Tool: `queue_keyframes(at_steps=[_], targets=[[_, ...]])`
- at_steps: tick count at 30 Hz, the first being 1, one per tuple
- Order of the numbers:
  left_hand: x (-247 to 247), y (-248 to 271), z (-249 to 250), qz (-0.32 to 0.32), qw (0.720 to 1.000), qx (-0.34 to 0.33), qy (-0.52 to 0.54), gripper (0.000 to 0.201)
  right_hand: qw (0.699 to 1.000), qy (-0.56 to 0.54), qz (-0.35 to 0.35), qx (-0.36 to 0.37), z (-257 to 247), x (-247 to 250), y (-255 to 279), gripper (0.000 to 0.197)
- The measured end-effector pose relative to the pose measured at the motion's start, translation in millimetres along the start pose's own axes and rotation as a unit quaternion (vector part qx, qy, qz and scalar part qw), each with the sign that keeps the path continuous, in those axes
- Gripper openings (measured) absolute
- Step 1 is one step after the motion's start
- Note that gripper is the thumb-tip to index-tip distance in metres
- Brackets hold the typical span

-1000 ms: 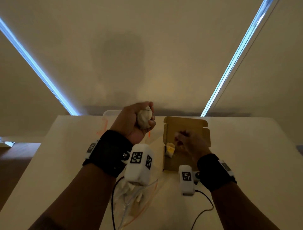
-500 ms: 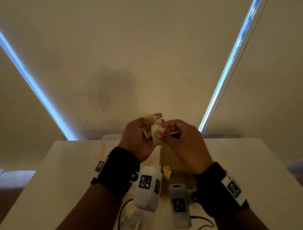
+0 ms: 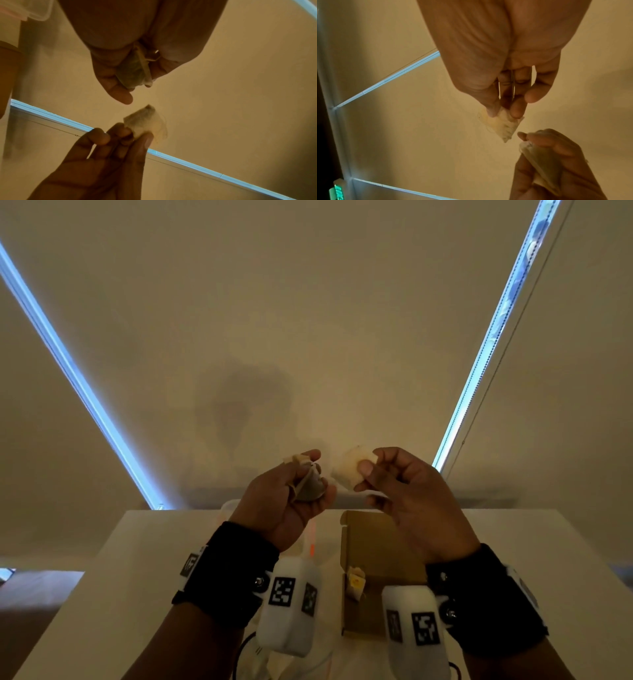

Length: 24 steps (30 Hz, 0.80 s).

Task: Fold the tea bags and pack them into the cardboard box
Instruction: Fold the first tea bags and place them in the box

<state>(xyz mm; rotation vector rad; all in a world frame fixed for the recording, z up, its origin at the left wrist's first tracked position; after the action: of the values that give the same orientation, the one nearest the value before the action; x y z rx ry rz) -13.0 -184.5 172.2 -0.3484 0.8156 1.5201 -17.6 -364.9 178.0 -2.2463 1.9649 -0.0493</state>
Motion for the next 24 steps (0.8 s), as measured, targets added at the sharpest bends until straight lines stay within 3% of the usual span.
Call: queue_keyframes(at_steps=[8, 11, 13, 15, 18, 20, 24], targets=[[14, -10, 7, 0.003, 1.0, 0.0, 0.017, 0.019, 0.999, -0.015, 0.041, 0.027, -8, 10, -9, 0.011], [9, -4, 10, -0.007, 0.991, -0.092, -0.095, 0.018, 0.998, 0.026, 0.055, 0.028, -7, 11, -12, 0.011], [0, 7, 14, -0.025, 0.958, -0.191, -0.212, 0.018, 0.996, 0.05, 0.061, 0.028, -6, 10, -14, 0.01], [-10, 16, 17, -0.056, 0.901, -0.275, -0.331, 0.018, 0.994, 0.083, 0.062, 0.036, -6, 6, -15, 0.013], [-22, 20, 16, -0.078, 0.819, -0.343, -0.454, 0.018, 0.993, 0.097, 0.048, 0.042, -9, -1, -15, 0.018], [-22, 18, 13, -0.078, 0.801, -0.348, -0.481, 0.025, 0.994, 0.095, 0.042, 0.044, -13, -4, -14, 0.017], [-21, 18, 10, -0.07, 0.811, -0.348, -0.465, 0.023, 0.99, 0.122, 0.015, 0.064, -19, -8, -7, 0.016]])
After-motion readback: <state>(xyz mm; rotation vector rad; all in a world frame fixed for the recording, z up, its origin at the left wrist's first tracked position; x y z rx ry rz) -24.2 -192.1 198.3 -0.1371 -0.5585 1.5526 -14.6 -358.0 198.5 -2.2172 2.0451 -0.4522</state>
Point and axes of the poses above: each hand's wrist, its own y-axis away from the middle knuckle, its own x-axis out of the back of the hand, z = x × y, the point moved 1 cm from there along -y, towards the middle knuckle
